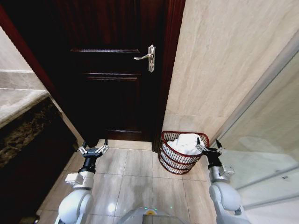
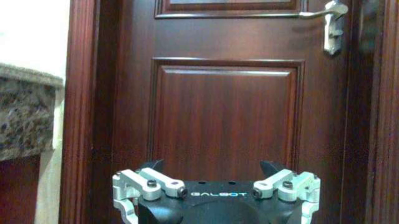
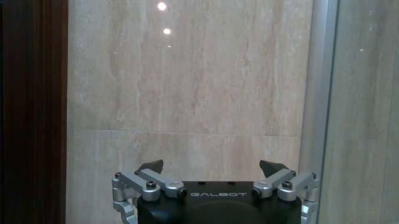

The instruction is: Discard the used towel into the hamper.

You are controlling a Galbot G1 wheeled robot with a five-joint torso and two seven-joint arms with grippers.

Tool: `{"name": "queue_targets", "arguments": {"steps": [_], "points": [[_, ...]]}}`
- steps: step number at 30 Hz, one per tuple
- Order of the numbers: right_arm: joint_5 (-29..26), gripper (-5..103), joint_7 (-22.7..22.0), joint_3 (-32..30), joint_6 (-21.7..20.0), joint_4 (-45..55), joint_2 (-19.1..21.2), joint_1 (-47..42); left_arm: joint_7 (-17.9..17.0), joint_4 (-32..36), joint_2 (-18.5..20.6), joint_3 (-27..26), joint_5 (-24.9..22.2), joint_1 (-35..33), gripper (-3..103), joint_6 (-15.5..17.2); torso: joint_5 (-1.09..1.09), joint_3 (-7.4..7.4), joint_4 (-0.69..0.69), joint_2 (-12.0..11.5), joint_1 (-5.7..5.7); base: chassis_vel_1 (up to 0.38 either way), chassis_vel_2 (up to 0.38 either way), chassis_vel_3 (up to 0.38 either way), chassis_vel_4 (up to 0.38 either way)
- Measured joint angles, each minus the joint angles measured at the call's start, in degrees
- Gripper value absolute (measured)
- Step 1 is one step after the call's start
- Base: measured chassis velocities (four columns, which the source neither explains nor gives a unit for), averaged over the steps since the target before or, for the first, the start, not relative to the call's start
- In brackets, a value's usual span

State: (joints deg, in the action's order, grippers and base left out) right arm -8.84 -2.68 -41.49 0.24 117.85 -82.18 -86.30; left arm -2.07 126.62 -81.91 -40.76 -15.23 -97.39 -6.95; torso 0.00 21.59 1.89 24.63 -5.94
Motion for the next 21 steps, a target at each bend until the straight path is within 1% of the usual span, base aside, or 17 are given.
{"name": "queue_targets", "arguments": {"steps": [5,10,21], "points": [[-1.0,100,0.1,-0.2,0.7,-0.4,1.1,0.0,-0.2,-0.6,-1.2,0.2,1.1,0.3,100,-0.7,0.0,0.0,0.0,0.0,0.0,0.0,0.0,0.0,0.0],[-1.6,100,0.2,-0.4,1.1,-0.8,1.1,0.4,-0.5,-0.3,-1.6,-0.2,1.3,0.6,100,-1.0,0.01,0.01,0.0,0.0,-0.02,0.0,0.0,0.0,0.0],[-1.7,100,0.4,-0.1,1.3,-1.3,1.3,1.1,-0.7,-0.9,-2.9,0.0,2.8,0.7,100,-1.9,0.0,0.5,0.0,0.9,-0.37,0.0,0.0,0.0,0.0]]}}
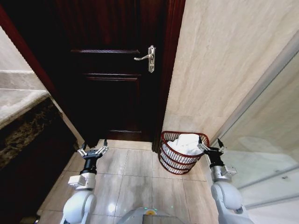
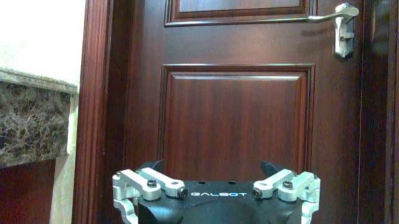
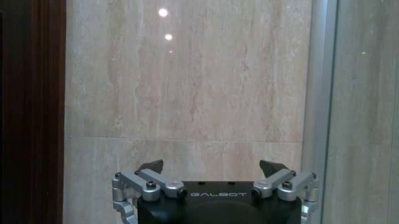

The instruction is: Discard the used towel into the hamper.

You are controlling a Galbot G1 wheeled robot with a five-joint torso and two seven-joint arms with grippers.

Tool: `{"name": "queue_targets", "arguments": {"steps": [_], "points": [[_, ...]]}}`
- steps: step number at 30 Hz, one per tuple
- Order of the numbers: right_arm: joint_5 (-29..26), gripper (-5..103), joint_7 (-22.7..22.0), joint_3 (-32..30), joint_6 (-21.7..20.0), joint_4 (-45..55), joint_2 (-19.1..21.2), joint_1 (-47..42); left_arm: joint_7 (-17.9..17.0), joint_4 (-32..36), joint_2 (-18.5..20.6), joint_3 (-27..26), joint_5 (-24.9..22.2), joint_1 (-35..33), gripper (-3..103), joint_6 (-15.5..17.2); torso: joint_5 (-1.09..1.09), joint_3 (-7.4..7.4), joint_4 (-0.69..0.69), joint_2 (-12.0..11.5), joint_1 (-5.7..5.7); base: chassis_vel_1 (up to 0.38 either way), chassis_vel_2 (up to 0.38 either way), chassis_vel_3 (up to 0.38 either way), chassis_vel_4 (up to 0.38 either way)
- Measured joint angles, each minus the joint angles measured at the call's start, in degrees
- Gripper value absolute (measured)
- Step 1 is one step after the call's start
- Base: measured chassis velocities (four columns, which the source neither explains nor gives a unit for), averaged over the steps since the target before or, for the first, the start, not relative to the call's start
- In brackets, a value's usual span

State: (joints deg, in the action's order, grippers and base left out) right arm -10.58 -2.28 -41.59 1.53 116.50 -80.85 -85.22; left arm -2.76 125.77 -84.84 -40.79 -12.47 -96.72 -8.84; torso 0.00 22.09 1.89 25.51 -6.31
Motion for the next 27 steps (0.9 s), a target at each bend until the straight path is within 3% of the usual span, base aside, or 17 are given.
{"name": "queue_targets", "arguments": {"steps": [14,27], "points": [[0.3,100,-0.2,-0.3,-0.2,-0.1,-0.2,-0.2,0.1,-0.2,0.7,0.1,-0.3,0.9,100,0.2,0.0,0.9,0.0,1.5,-0.55,0.0,0.0,0.0,0.0],[-3.3,100,3.2,-0.5,0.4,2.0,1.1,-5.0,0.1,-0.4,5.1,2.2,-1.3,1.2,100,1.0,0.0,2.1,-0.01,3.3,-1.24,0.0,0.0,0.0,0.0]]}}
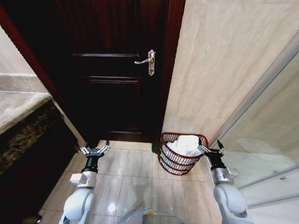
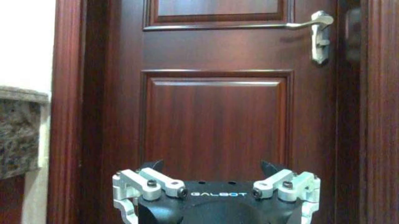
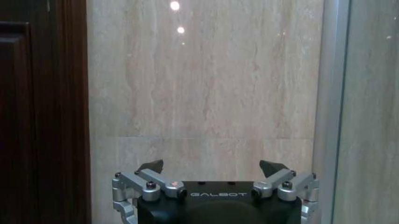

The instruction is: Discard the used towel into the hamper.

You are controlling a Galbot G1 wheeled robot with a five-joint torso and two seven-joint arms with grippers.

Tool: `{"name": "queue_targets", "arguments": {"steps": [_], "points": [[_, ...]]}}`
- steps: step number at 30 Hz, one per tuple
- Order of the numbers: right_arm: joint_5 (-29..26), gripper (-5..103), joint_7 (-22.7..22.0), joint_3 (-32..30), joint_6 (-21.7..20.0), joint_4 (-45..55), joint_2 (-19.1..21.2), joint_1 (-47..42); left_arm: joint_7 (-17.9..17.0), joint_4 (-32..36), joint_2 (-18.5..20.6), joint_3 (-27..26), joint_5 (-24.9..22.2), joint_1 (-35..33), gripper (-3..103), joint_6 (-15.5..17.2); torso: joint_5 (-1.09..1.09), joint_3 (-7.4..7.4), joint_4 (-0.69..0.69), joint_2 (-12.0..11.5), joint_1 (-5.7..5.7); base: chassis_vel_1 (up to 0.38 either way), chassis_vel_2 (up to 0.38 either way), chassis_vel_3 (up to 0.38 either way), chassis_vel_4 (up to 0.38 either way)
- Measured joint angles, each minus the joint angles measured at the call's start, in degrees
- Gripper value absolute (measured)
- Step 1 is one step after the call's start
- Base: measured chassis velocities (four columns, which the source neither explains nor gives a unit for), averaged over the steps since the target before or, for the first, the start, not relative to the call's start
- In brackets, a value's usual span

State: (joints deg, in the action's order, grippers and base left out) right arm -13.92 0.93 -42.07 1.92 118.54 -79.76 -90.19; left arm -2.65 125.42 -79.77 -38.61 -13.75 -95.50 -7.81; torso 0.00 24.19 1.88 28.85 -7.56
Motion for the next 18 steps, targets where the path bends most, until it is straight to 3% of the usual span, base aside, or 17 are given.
{"name": "queue_targets", "arguments": {"steps": [18], "points": [[1.3,100,-0.8,-0.5,-2.0,1.9,-1.8,0.7,-1.6,1.3,0.1,1.0,-0.2,0.5,100,1.9,0.0,1.65,0.01,2.7,-1.09,0.0,0.0,0.0,0.0]]}}
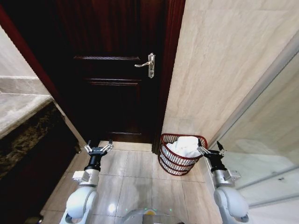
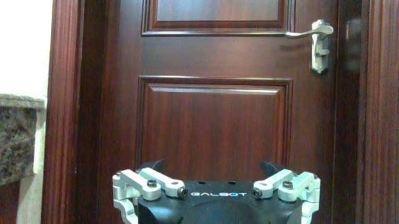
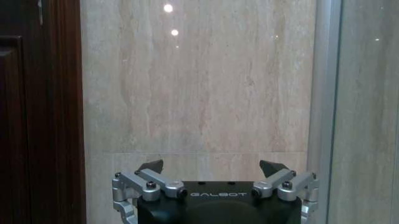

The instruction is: Discard the used towel into the hamper.

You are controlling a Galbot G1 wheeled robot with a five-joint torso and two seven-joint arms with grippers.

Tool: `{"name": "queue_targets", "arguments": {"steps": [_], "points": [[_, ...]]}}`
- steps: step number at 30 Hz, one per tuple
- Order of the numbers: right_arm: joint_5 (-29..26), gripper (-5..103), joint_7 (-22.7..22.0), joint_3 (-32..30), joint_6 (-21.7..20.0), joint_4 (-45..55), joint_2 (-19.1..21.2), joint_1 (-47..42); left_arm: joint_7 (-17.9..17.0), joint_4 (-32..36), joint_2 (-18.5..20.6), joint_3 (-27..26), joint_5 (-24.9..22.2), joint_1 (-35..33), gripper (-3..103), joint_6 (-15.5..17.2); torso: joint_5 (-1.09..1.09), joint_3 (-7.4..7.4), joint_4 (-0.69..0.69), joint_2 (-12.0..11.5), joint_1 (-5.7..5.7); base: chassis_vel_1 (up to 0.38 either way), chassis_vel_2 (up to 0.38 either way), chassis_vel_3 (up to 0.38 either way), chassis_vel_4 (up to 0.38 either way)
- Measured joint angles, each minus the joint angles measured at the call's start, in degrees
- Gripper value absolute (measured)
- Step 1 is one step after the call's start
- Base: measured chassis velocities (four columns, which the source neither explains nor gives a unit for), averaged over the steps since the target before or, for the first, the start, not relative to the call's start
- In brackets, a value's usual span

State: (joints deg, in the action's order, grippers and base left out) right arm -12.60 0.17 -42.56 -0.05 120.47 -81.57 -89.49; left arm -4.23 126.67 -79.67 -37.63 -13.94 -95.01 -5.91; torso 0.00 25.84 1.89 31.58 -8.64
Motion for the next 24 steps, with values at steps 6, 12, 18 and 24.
{"name": "queue_targets", "arguments": {"steps": [6,12,18,24], "points": [[0.4,100,0.0,0.2,0.0,0.3,-0.3,0.1,-0.8,0.0,0.0,-0.4,1.2,-0.2,100,0.1,0.0,0.65,0.0,1.1,-0.44,0.0,0.0,0.0,0.0],[0.7,100,0.0,0.1,0.1,0.5,-0.3,0.0,-0.9,0.3,0.1,-0.8,1.7,-0.2,100,-0.1,0.0,1.34,0.0,2.3,-0.95,0.0,0.0,0.0,0.0],[0.9,100,0.0,0.1,0.1,0.6,-0.4,-0.1,-0.7,0.5,0.1,-0.8,1.7,-0.3,100,-0.1,0.0,1.91,0.0,3.3,-1.38,0.0,0.0,0.0,0.0],[0.9,100,0.0,0.1,0.3,0.6,-0.4,-0.2,-0.6,0.7,0.1,-0.8,1.7,-0.2,100,-0.2,0.0,2.82,0.0,4.8,-1.96,0.0,0.0,0.0,0.0]]}}
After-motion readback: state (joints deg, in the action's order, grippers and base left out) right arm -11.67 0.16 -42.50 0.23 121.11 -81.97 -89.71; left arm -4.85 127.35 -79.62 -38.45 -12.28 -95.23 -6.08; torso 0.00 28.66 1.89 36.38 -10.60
